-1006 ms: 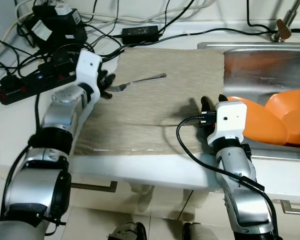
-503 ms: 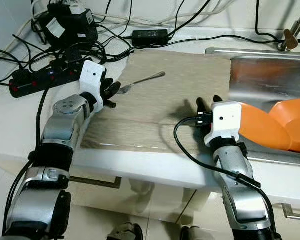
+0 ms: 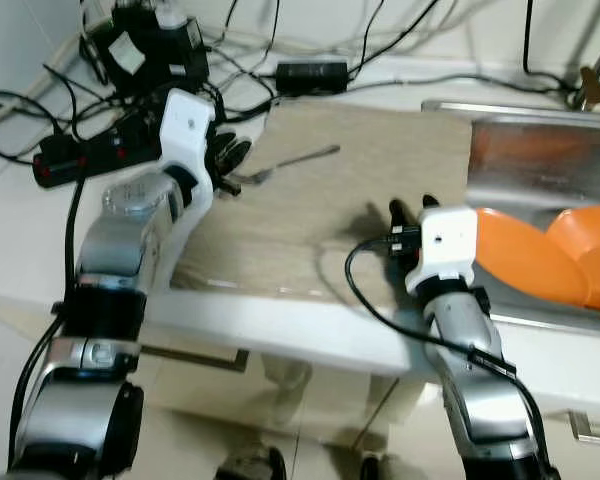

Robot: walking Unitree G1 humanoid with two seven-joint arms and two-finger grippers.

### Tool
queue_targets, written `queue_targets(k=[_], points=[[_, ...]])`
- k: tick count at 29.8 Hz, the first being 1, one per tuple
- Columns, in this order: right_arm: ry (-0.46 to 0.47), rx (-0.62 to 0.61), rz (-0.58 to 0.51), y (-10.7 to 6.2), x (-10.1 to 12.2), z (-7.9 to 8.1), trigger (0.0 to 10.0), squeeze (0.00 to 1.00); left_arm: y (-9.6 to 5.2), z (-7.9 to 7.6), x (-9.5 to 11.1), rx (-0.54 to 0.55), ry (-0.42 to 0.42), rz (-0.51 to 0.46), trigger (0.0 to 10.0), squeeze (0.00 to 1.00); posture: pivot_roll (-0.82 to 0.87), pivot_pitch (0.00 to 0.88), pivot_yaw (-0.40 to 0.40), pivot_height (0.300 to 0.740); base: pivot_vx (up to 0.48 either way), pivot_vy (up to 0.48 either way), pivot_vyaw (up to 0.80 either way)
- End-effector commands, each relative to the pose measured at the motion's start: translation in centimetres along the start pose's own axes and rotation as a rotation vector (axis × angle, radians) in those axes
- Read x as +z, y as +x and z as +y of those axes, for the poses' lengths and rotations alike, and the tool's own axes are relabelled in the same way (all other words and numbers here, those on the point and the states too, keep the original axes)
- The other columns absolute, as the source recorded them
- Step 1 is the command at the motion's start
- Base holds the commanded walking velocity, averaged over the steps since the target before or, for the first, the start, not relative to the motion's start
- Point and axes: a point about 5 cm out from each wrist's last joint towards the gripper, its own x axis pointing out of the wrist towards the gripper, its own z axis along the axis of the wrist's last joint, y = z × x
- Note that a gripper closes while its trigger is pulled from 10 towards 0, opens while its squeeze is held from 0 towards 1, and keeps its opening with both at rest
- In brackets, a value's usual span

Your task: Kitchen organization

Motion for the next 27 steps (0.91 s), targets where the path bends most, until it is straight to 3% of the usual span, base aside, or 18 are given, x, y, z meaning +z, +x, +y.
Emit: queue_targets(k=[1, 9, 16, 27], points=[[0.009, 0.012, -0.013, 0.1, 0.2, 0.3, 10.0, 0.00, 0.3, 0.4, -0.5, 0.031, 0.021, 0.019, 10.0, 0.00, 0.00, 0.058, 0.068, 0.740, 0.000, 0.000, 0.00], [-0.001, 0.001, -0.010, -0.5, 0.2, -0.1, 10.0, 0.00, 2.1, 0.8, -1.6, 0.084, 0.013, 0.085, 10.0, 0.00, -0.04, 0.062, 0.066, 0.740, 0.000, 0.000, 0.00], [-0.038, 0.005, 0.017, -1.5, -0.1, -1.1, 10.0, 0.00, 3.2, -1.4, -4.1, 0.065, 0.024, 0.190, 10.0, 0.00, -0.10, 0.066, 0.029, 0.740, 0.000, 0.000, 0.00], [-0.048, 0.013, 0.017, -1.0, 0.0, -1.4, 10.0, 0.00, 3.3, -3.1, -5.1, -0.069, 0.001, 0.172, 10.0, 0.00, -0.08, 0.056, 0.019, 0.740, 0.000, 0.000, 0.00]])
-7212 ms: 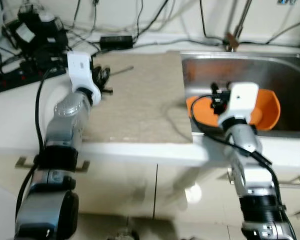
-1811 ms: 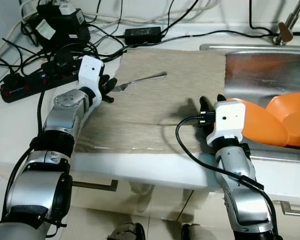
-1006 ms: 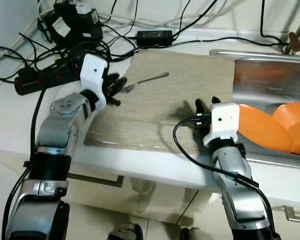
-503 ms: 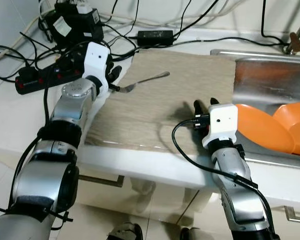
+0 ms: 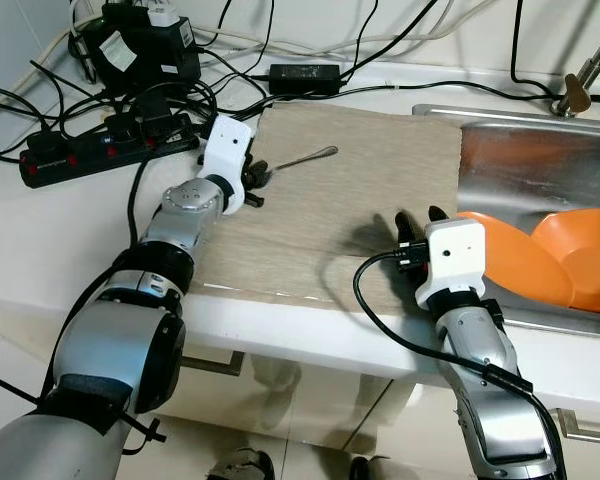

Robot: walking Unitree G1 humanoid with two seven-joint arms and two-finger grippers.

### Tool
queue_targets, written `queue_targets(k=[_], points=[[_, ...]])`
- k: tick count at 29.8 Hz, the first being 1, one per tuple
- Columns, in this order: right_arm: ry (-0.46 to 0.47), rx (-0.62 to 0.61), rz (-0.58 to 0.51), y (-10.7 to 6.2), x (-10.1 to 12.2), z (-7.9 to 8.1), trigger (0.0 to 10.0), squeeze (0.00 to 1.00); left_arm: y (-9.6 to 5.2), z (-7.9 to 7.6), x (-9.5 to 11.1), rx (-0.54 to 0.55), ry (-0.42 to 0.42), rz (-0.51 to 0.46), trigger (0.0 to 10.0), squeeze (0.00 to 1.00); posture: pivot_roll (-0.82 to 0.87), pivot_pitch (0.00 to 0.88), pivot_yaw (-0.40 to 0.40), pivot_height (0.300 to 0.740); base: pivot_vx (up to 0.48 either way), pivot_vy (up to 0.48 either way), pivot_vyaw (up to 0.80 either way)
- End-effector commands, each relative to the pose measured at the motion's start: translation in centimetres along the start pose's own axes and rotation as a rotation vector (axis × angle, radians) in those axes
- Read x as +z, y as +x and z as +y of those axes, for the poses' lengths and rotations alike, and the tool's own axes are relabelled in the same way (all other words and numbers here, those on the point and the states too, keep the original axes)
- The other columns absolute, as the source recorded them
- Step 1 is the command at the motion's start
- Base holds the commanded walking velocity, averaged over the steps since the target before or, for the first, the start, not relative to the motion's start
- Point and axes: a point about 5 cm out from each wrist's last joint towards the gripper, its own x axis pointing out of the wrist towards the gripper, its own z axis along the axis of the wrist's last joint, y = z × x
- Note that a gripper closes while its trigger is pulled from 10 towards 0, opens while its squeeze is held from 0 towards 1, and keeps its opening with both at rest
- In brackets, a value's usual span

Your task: Kitchen organization

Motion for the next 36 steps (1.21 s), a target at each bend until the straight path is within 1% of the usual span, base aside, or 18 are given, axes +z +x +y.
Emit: queue_targets(k=[1, 3, 6, 10, 13, 14, 15, 18, 21, 22, 23, 25, 28, 29, 30, 31, 34, 36], points=[[0.006, 0.002, -0.004, 0.1, 0.2, -0.1, 10.0, 0.00, -0.2, -0.2, -0.4, -0.045, 0.010, -0.007, 10.0, 0.00, -0.08, 0.058, 0.020, 0.740, 0.000, 0.000, 0.00], [0.008, 0.003, -0.004, 0.1, 0.2, 0.0, 10.0, 0.00, -0.3, -0.2, -0.5, -0.058, 0.007, -0.015, 10.0, 0.00, -0.08, 0.058, 0.020, 0.740, 0.000, 0.000, 0.00], [0.015, 0.010, -0.001, 0.3, 0.0, 0.3, 10.0, 0.00, -0.9, -0.8, 0.1, -0.143, 0.002, -0.099, 10.0, 0.00, -0.05, 0.061, 0.023, 0.740, 0.000, 0.000, 0.00], [0.018, 0.016, 0.000, 0.4, -0.1, 0.5, 10.0, 0.00, -1.8, -1.2, 0.9, -0.188, 0.006, -0.160, 10.0, 0.00, -0.04, 0.061, 0.025, 0.740, 0.000, 0.000, 0.00], [0.021, 0.019, -0.001, 0.6, -0.1, 0.6, 10.0, 0.00, -3.0, -1.5, 1.5, -0.223, 0.015, -0.195, 10.0, 0.00, -0.02, 0.063, 0.029, 0.740, 0.000, 0.000, 0.00], [0.021, 0.019, -0.001, 0.6, -0.1, 0.6, 10.0, 0.00, -3.0, -1.5, 1.5, -0.223, 0.015, -0.195, 10.0, 0.00, -0.02, 0.063, 0.029, 0.740, 0.000, 0.000, 0.00], [0.022, 0.020, -0.001, 0.6, -0.2, 0.6, 10.0, 0.00, -3.4, -1.6, 1.6, -0.232, 0.020, -0.201, 10.0, 0.00, -0.02, 0.063, 0.029, 0.740, 0.000, 0.000, 0.00], [0.030, 0.023, 0.000, 0.8, -0.3, 0.9, 10.0, 0.00, -5.3, -2.0, 2.0, -0.262, 0.023, -0.214, 10.0, 0.00, 0.00, 0.066, 0.031, 0.740, 0.000, 0.000, 0.00], [0.033, 0.025, -0.001, 0.8, -0.3, 1.0, 10.0, 0.00, -5.5, -1.8, 2.5, -0.247, 0.024, -0.222, 10.0, 0.00, 0.00, 0.066, 0.031, 0.740, 0.000, 0.000, 0.00], [0.033, 0.025, -0.001, 0.8, -0.3, 1.0, 10.0, 0.00, -5.5, -1.8, 2.5, -0.247, 0.024, -0.222, 10.0, 0.00, 0.00, 0.066, 0.031, 0.740, 0.000, 0.000, 0.00], [0.036, 0.027, -0.003, 0.9, -0.3, 1.1, 10.0, 0.00, -5.5, -1.3, 3.0, -0.216, 0.026, -0.230, 10.0, 0.00, 0.00, 0.064, 0.033, 0.740, 0.000, 0.000, 0.00], [0.038, 0.028, -0.006, 1.0, -0.2, 1.2, 10.0, 0.00, -5.2, -0.6, 3.4, -0.173, 0.037, -0.231, 10.0, 0.00, 0.00, 0.063, 0.035, 0.740, 0.000, 0.000, 0.00], [0.040, 0.028, -0.008, 1.0, -0.2, 1.3, 10.0, 0.00, -4.6, 0.7, 3.7, -0.090, 0.054, -0.212, 10.0, 0.00, 0.00, 0.062, 0.034, 0.740, 0.000, 0.000, 0.00], [0.040, 0.028, -0.008, 1.0, -0.2, 1.3, 10.0, 0.00, -4.6, 0.7, 3.7, -0.090, 0.054, -0.212, 10.0, 0.00, 0.00, 0.062, 0.034, 0.740, 0.000, 0.000, 0.00], [0.039, 0.025, -0.009, 1.0, -0.3, 1.2, 10.0, 0.00, -4.2, 1.1, 3.8, -0.061, 0.046, -0.195, 10.0, 0.00, -0.01, 0.058, 0.032, 0.740, 0.000, 0.000, 0.00], [0.039, 0.025, -0.009, 1.0, -0.3, 1.2, 10.0, 0.00, -4.2, 1.1, 3.8, -0.061, 0.046, -0.195, 10.0, 0.00, -0.01, 0.058, 0.032, 0.740, 0.000, 0.000, 0.00], [0.036, 0.024, -0.008, 0.9, -0.4, 1.1, 10.0, 0.00, -3.4, 1.3, 3.5, -0.038, 0.043, -0.168, 10.0, 0.00, -0.01, 0.052, 0.021, 0.740, 0.000, 0.000, 0.00], [0.031, 0.027, -0.007, 0.9, -0.4, 1.0, 10.0, 0.00, -2.6, 1.2, 3.0, -0.035, 0.050, -0.138, 10.0, 0.00, -0.02, 0.050, 0.015, 0.740, 0.000, 0.000, 0.00]])
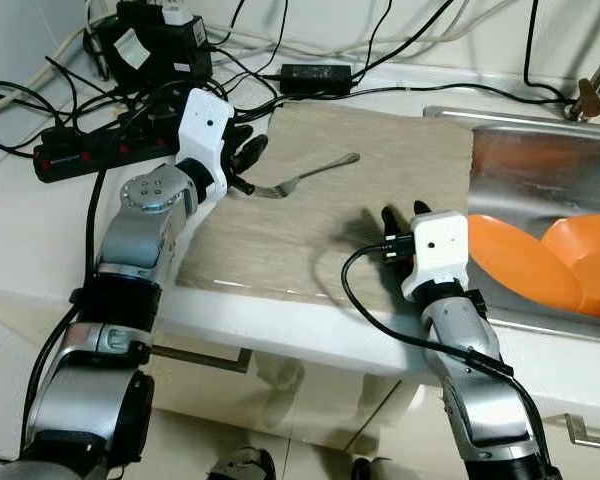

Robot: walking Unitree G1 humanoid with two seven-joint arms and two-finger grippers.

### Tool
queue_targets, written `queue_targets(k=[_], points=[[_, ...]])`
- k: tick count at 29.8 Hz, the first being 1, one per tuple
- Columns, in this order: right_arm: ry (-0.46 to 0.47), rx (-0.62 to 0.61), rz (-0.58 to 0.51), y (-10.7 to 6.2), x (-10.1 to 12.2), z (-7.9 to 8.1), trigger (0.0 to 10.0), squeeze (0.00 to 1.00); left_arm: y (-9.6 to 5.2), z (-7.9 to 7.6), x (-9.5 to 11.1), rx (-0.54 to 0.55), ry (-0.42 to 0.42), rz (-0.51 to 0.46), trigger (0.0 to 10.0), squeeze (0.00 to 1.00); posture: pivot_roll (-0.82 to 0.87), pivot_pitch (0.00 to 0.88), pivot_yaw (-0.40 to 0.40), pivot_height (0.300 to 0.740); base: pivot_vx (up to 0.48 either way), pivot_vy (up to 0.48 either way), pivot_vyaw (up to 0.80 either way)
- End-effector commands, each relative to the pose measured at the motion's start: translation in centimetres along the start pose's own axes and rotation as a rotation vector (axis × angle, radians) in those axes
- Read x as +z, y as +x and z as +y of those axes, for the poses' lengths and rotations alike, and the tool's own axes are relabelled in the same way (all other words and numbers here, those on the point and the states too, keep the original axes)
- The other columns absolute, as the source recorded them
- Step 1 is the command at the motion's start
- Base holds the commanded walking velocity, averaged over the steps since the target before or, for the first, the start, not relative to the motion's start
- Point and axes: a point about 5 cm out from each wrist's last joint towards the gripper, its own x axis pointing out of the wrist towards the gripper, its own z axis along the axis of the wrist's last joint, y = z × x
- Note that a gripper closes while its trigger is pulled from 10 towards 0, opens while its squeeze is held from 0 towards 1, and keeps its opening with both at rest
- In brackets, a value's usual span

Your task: Kitchen organization

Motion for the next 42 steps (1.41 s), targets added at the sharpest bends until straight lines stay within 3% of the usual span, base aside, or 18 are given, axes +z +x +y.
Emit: queue_targets(k=[1, 7, 15, 21, 28, 36, 42], points=[[0.000, 0.000, 0.003, -0.1, -0.1, -0.1, 10.0, 0.00, 0.8, 0.0, -0.2, 0.011, 0.029, 0.020, 10.0, 0.00, -0.02, 0.049, 0.010, 0.740, 0.000, 0.000, 0.00], [-0.019, 0.013, 0.003, 0.0, -0.2, -0.5, 10.0, 0.00, 1.9, -0.6, -0.9, 0.017, 0.033, 0.054, 10.0, 0.00, -0.03, 0.039, -0.012, 0.740, 0.000, 0.000, 0.00], [0.004, 0.007, -0.022, 0.1, 0.9, -1.0, 10.0, 0.00, 2.1, -1.2, -2.3, -0.015, 0.023, 0.095, 10.0, 0.00, -0.04, 0.029, -0.006, 0.740, 0.000, 0.000, 0.00], [0.023, -0.016, -0.032, -1.0, 1.9, -2.0, 10.0, 0.00, 2.0, -1.2, -3.4, -0.029, 0.015, 0.132, 10.0, 0.00, -0.05, 0.022, 0.011, 0.740, 0.000, 0.000, 0.00], [0.029, -0.038, -0.012, -1.8, 1.9, -2.2, 10.0, 0.00, 1.6, -1.2, -3.7, -0.079, 0.014, 0.138, 10.0, 0.00, -0.06, 0.017, 0.030, 0.740, 0.000, 0.000, 0.00], [0.036, -0.035, 0.006, -1.9, 1.7, -2.0, 10.0, 0.00, 0.8, -1.8, -3.4, -0.162, 0.035, 0.082, 10.0, 0.00, -0.05, 0.017, 0.033, 0.740, 0.000, 0.000, 0.00], [0.037, -0.025, 0.012, -1.6, 1.4, -1.8, 10.0, 0.00, -1.0, -3.5, -3.0, -0.246, 0.006, 0.034, 10.0, 0.00, -0.03, 0.018, 0.032, 0.740, 0.000, 0.000, 0.00]])
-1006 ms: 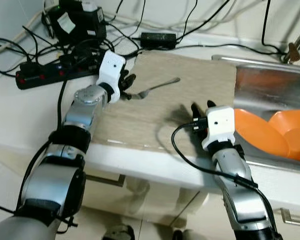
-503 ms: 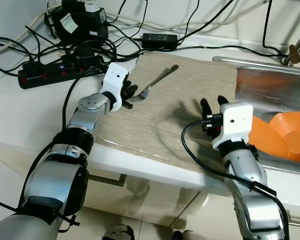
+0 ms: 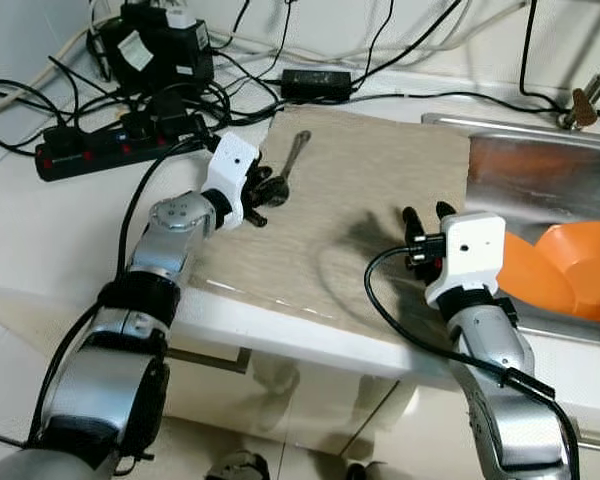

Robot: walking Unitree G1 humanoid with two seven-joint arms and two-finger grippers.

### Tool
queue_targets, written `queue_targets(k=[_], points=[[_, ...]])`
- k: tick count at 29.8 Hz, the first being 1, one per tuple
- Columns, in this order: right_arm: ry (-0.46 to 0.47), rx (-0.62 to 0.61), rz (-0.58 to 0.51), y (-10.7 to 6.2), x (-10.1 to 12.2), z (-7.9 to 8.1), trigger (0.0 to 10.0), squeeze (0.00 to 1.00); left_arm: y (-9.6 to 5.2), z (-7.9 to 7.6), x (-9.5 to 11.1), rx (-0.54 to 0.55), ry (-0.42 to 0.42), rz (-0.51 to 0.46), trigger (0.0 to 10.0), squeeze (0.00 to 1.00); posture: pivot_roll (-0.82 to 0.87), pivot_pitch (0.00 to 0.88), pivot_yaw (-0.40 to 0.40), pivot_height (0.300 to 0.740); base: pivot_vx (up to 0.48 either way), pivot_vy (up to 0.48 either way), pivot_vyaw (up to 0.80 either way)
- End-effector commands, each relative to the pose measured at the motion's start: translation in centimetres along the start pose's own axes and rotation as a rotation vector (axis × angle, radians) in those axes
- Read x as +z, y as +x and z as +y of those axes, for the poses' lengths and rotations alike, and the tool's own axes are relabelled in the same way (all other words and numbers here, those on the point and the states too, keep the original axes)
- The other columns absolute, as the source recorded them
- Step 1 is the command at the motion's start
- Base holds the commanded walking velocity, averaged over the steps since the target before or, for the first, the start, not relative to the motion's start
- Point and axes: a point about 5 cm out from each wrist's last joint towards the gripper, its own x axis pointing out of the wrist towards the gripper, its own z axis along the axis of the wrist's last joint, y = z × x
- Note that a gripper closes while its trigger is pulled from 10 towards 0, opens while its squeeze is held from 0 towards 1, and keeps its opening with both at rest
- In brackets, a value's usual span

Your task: Kitchen organization

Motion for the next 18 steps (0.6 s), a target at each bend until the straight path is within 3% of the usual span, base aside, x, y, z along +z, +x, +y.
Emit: queue_targets(k=[1, 10, 18], points=[[0.009, 0.000, -0.001, 0.1, 0.1, 0.0, 10.0, 0.00, -0.5, -1.2, 0.7, -0.043, -0.021, -0.018, 10.0, 0.00, -0.03, 0.018, 0.032, 0.740, 0.000, 0.000, 0.00], [0.012, -0.003, -0.003, 0.2, 0.1, 0.0, 10.0, 0.00, -2.6, -3.5, 0.3, -0.077, -0.074, -0.006, 10.0, 0.00, -0.02, 0.018, 0.035, 0.740, 0.000, 0.000, 0.00], [0.009, -0.001, 0.000, 0.2, -0.1, 0.0, 10.0, 0.00, -3.8, -4.7, 2.2, -0.088, -0.069, -0.022, 10.0, 0.00, -0.01, 0.018, 0.036, 0.740, 0.000, 0.000, 0.00]])
